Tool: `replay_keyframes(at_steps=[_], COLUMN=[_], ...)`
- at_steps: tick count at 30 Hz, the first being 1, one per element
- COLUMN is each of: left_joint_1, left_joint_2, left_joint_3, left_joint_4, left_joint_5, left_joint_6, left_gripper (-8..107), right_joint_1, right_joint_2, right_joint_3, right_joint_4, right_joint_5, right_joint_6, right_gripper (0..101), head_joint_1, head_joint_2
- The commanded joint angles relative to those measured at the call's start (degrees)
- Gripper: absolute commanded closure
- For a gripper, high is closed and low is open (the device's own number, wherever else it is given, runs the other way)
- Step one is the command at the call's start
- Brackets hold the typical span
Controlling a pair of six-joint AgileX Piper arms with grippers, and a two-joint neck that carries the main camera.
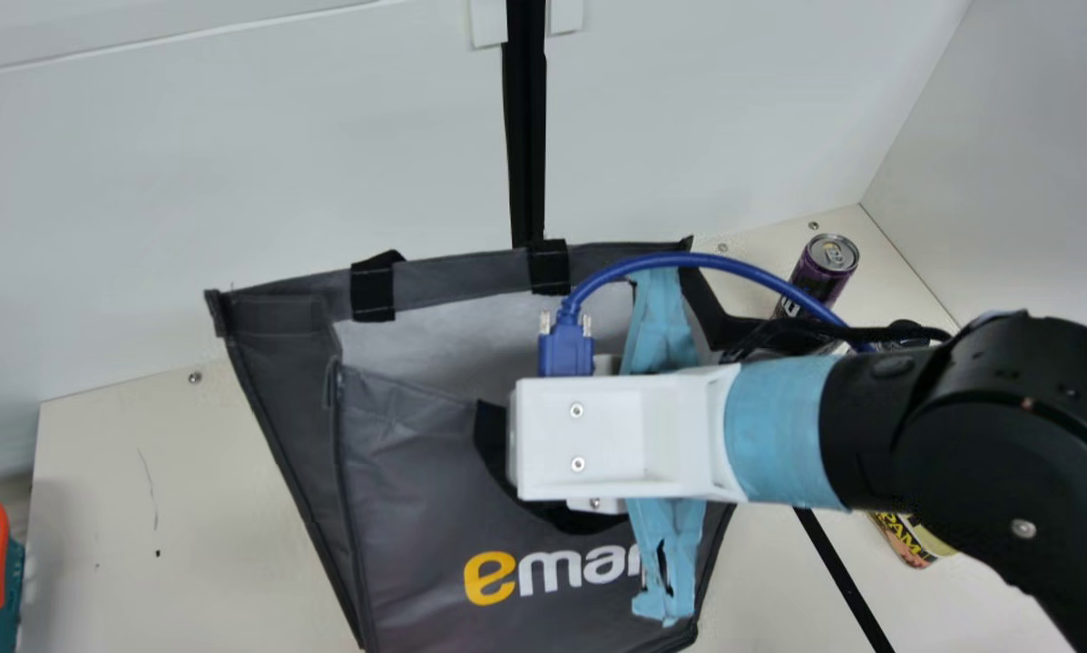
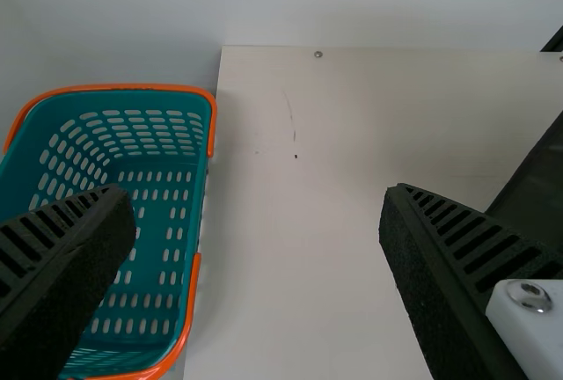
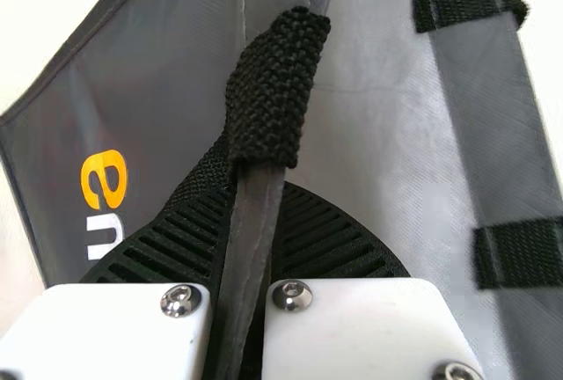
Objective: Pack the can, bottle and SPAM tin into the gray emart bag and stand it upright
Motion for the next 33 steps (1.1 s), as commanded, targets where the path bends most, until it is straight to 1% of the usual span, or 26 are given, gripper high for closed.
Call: replay_keyframes(at_steps=[1, 29, 30, 33], left_joint_1=[0.0, 0.0, 0.0, 0.0], left_joint_2=[0.0, 0.0, 0.0, 0.0], left_joint_3=[0.0, 0.0, 0.0, 0.0], left_joint_4=[0.0, 0.0, 0.0, 0.0], left_joint_5=[0.0, 0.0, 0.0, 0.0], left_joint_6=[0.0, 0.0, 0.0, 0.0], left_gripper=[9, 9, 9, 9], right_joint_1=[0.9, 13.6, 14.1, 15.4], right_joint_2=[-0.3, -5.8, -6.0, -6.6], right_joint_3=[0.4, 5.9, 6.1, 6.8], right_joint_4=[-0.1, -5.3, -5.5, -5.8], right_joint_5=[0.3, 0.3, 0.3, 0.3], right_joint_6=[0.9, 14.2, 14.7, 16.2], right_gripper=[101, 8, 6, 6], head_joint_1=[-1.3, -1.3, -1.3, -1.3], head_joint_2=[-0.1, -0.1, -0.1, -0.1])
